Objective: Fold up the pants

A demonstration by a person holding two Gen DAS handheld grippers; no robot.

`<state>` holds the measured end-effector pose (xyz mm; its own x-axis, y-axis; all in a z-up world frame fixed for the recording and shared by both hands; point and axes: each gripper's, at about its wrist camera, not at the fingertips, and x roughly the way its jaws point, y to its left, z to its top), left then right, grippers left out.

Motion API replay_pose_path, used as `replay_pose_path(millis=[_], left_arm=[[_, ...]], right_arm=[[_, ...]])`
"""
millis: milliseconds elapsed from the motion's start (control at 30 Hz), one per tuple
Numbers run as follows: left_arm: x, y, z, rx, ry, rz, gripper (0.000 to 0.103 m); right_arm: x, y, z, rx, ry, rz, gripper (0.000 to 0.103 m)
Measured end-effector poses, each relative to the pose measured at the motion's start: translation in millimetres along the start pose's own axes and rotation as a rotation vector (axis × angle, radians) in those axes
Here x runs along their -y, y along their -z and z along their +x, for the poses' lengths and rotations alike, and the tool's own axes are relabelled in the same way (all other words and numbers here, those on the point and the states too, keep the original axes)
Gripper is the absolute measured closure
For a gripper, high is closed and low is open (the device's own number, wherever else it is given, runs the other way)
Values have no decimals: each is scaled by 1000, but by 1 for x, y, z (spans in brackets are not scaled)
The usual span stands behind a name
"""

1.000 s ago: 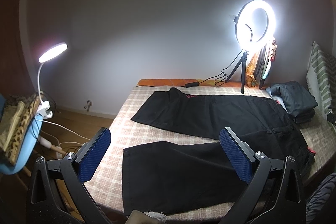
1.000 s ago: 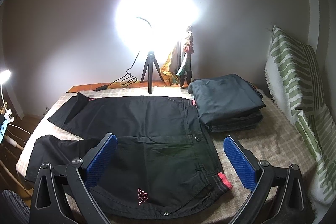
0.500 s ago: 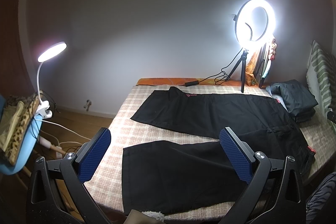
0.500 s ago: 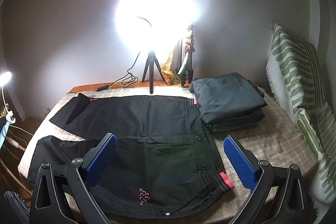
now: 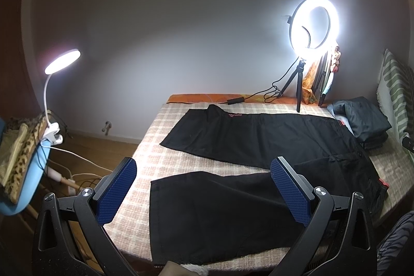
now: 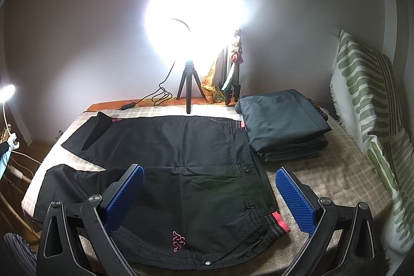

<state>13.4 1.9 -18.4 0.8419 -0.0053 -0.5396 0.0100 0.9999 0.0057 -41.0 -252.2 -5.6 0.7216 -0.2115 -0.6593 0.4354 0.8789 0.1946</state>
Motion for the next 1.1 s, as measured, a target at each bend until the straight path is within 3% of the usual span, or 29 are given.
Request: replay_pose_path(millis=[333,600,667,733,933,1000,1100], left_arm=[[-8,9,13,-62,26,52,0],[-15,25,29,-118,143,229,0],[-19,33,41,-179,169,267,5],[-23,44,53,-240,202,306,20],[-23,75,70,-375,283,455,44],[-23,82,73,-411,314,488,50],[-18,98,77,-462,348,560,51]], right_arm=[[1,9,10,-41,-12,-28,0],[1,20,23,-102,-40,-123,0],[-1,26,27,-115,-51,-165,0],[-4,32,31,-133,-66,-211,0],[-8,55,52,-231,-185,-281,1],[-12,65,59,-267,-202,-315,1],[-23,81,64,-312,-240,-389,5]])
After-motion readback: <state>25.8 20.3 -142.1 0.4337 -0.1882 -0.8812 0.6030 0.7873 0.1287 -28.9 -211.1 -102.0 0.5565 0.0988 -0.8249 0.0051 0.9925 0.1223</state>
